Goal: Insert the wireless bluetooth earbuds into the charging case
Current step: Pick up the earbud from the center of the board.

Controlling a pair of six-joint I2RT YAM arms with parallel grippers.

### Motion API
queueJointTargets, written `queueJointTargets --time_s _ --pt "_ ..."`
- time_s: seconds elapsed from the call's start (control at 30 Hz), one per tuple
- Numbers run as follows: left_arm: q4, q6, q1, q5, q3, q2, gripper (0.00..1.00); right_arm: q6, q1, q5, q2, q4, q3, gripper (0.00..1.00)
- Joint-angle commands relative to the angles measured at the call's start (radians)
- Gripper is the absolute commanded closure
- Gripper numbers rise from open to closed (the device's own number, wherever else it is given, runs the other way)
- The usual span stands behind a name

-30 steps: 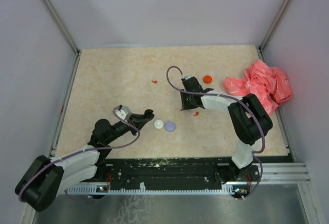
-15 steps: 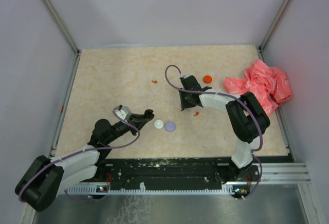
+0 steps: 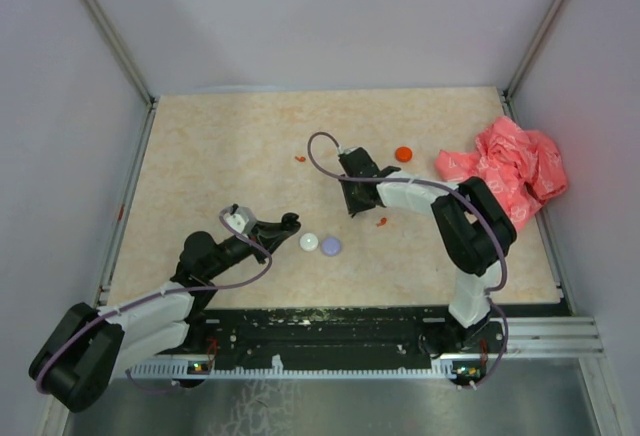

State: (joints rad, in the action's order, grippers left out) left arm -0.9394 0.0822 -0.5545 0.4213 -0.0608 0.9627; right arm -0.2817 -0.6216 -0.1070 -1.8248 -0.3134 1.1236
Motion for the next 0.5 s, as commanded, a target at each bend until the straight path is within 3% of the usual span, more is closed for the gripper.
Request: queueJointTargets --time_s 0.0,0.2,0.47 --pt "-0.012 0.009 -0.003 0.020 -0.018 -0.014 1.00 0.030 -0.015 -0.030 -0.032 -0.076 0.041 0.73" --pt "-0.011 0.009 -0.003 0.020 -0.018 -0.012 1.00 0.051 -0.030 -0.057 -0.038 -0.103 0.061 0.78" --pt "-0.026 0.021 -0.003 0.021 -0.013 -0.020 1.00 0.078 -0.082 -0.133 0.044 -0.133 0.090 0.91"
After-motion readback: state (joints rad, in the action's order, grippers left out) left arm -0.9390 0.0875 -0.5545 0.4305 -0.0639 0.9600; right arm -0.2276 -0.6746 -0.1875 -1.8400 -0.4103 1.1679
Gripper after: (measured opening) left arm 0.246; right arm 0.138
